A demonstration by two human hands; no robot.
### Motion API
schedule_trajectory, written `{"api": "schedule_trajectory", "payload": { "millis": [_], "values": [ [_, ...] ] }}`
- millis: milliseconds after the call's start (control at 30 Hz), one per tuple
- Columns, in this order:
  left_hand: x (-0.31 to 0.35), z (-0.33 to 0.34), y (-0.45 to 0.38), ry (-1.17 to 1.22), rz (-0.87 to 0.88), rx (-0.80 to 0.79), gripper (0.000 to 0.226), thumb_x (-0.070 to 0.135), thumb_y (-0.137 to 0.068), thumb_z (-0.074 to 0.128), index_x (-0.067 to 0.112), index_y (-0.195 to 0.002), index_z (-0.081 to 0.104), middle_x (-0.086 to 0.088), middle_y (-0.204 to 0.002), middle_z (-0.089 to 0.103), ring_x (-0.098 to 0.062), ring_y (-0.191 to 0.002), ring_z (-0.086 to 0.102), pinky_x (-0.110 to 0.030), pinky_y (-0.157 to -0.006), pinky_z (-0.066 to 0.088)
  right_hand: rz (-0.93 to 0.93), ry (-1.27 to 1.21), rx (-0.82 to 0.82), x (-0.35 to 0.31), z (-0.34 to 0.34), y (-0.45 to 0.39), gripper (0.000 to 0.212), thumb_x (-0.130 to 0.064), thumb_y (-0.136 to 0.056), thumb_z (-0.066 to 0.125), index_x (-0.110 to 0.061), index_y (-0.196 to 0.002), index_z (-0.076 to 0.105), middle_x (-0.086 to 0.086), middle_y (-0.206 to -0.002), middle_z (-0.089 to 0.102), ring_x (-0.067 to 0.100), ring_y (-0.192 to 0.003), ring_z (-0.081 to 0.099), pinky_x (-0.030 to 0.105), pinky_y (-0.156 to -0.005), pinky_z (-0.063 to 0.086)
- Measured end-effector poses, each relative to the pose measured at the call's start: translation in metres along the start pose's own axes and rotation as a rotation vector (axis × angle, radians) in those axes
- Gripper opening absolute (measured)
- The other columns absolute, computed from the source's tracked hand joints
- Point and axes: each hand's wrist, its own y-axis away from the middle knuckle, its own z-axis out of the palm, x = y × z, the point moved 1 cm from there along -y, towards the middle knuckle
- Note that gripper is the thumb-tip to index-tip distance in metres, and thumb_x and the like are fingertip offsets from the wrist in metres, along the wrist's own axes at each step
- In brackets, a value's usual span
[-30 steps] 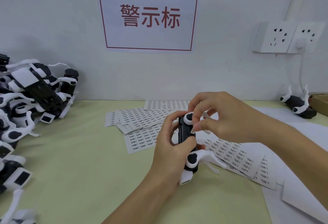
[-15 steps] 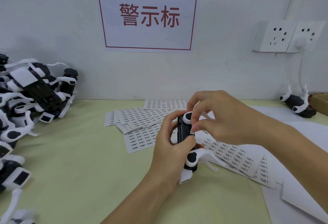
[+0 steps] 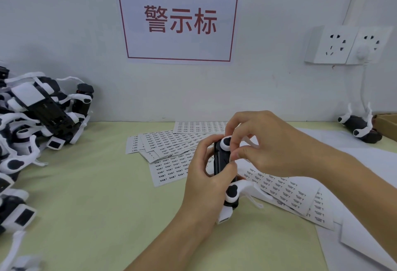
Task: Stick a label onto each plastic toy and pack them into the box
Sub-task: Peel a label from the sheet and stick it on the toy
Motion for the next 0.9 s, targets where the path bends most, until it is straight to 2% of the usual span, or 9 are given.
{"api": "schedule_trajectory", "payload": {
  "millis": [200,400,633,767,900],
  "values": [
    [-0.003,-0.0018,-0.0015,-0.014,0.003,0.008,0.041,0.005,-0.091,0.065,0.04,-0.111,0.062,0.011,-0.106,0.07,-0.015,-0.074,0.069,-0.032,-0.072,0.058,0.009,0.002,-0.005,-0.0005,-0.0002,-0.0008,0.021,-0.025,-0.087,0.072,-0.033,-0.068,0.066,-0.025,-0.101,0.055,-0.009,-0.095,0.05,0.018,-0.085,0.04],
    [-0.0029,-0.0004,-0.0024,-0.021,0.007,0.017,0.041,0.006,-0.092,0.062,0.043,-0.108,0.063,0.017,-0.103,0.069,-0.01,-0.069,0.063,-0.027,-0.07,0.056,0.015,-0.003,-0.01,-0.0021,-0.0003,-0.0008,0.02,-0.025,-0.087,0.072,-0.033,-0.069,0.066,-0.025,-0.101,0.054,-0.008,-0.096,0.05,0.018,-0.085,0.039],
    [-0.003,0.001,-0.001,-0.017,0.022,0.017,0.042,0.004,-0.092,0.06,0.043,-0.107,0.063,0.016,-0.104,0.069,-0.01,-0.066,0.062,-0.024,-0.068,0.055,0.013,0.023,-0.009,-0.0032,-0.0018,-0.0003,0.022,-0.028,-0.086,0.073,-0.037,-0.067,0.065,-0.026,-0.101,0.055,-0.013,-0.096,0.047,0.012,-0.08,0.034],
    [-0.0029,0.0012,-0.0011,-0.017,0.035,0.02,0.041,0.004,-0.092,0.06,0.042,-0.107,0.063,0.015,-0.103,0.069,-0.01,-0.068,0.063,-0.023,-0.066,0.056,0.017,0.04,0.005,-0.0042,-0.0015,0.0005,0.019,-0.029,-0.085,0.073,-0.034,-0.068,0.066,-0.026,-0.1,0.055,-0.011,-0.094,0.049,0.016,-0.081,0.037],
    [-0.0026,0.0012,-0.0006,-0.016,0.035,0.02,0.041,0.005,-0.091,0.06,0.043,-0.106,0.063,0.018,-0.104,0.069,-0.01,-0.07,0.065,-0.024,-0.067,0.057,0.025,0.078,0.028,-0.0065,-0.0014,0.0019,0.017,-0.03,-0.086,0.072,-0.033,-0.07,0.067,-0.026,-0.099,0.055,-0.004,-0.095,0.049,0.025,-0.085,0.043]
  ]
}}
